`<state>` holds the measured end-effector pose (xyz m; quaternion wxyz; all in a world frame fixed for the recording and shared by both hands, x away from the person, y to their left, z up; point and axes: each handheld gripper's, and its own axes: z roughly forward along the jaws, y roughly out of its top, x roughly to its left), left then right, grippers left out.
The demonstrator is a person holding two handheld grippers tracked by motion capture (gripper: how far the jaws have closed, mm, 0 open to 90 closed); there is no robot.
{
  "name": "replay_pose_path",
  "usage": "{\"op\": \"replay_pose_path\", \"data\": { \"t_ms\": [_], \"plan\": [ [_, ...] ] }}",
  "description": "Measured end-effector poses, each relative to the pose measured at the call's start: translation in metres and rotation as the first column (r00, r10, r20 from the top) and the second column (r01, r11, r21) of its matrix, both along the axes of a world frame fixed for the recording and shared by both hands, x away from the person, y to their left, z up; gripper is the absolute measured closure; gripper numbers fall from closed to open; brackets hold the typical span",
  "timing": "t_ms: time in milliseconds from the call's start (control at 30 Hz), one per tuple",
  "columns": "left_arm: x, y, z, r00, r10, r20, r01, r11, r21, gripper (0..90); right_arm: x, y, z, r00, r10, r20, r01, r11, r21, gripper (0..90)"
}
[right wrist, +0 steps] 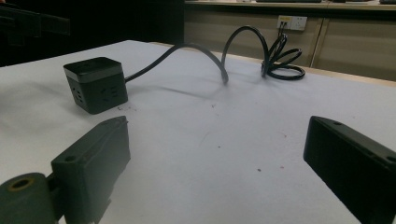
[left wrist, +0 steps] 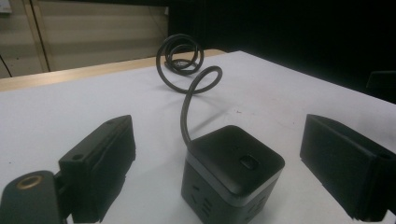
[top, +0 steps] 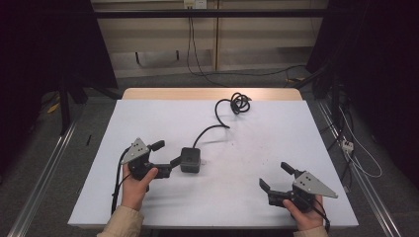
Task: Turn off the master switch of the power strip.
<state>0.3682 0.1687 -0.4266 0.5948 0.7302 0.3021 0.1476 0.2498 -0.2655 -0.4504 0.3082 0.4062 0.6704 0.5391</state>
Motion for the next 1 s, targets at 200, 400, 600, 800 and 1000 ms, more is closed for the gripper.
{"op": "replay_pose_path", "data": {
  "t_ms": [200,400,600,800,1000],
  "plan": [
    [0.002,-0.002,0.001,1.0,0.002,-0.005,-0.002,1.0,0.0,11.5,0.0,0.0,0.0,1.0,-0.001,0.0,0.001,1.0,0.001,6.5],
    [0.004,-0.005,0.002,1.0,-0.006,-0.007,0.006,1.0,0.005,14.8,0.0,0.0,0.0,1.0,-0.002,-0.001,0.002,1.0,0.004,6.5],
    [0.006,-0.007,0.003,1.0,-0.002,-0.009,0.002,1.0,0.009,18.2,0.0,0.0,0.0,1.0,-0.002,0.0,0.002,1.0,0.004,6.5],
    [0.007,-0.01,0.003,0.9999,-0.003,-0.012,0.003,0.9999,0.011,20.5,0.0,-0.001,0.0,1.0,-0.001,0.0,0.001,1.0,0.002,6.5],
    [0.008,-0.012,0.003,0.9996,-0.01,-0.025,0.01,0.9998,0.017,23.2,0.0,-0.001,0.0,1.0,-0.002,0.001,0.002,1.0,0.001,6.6]
  ]
}}
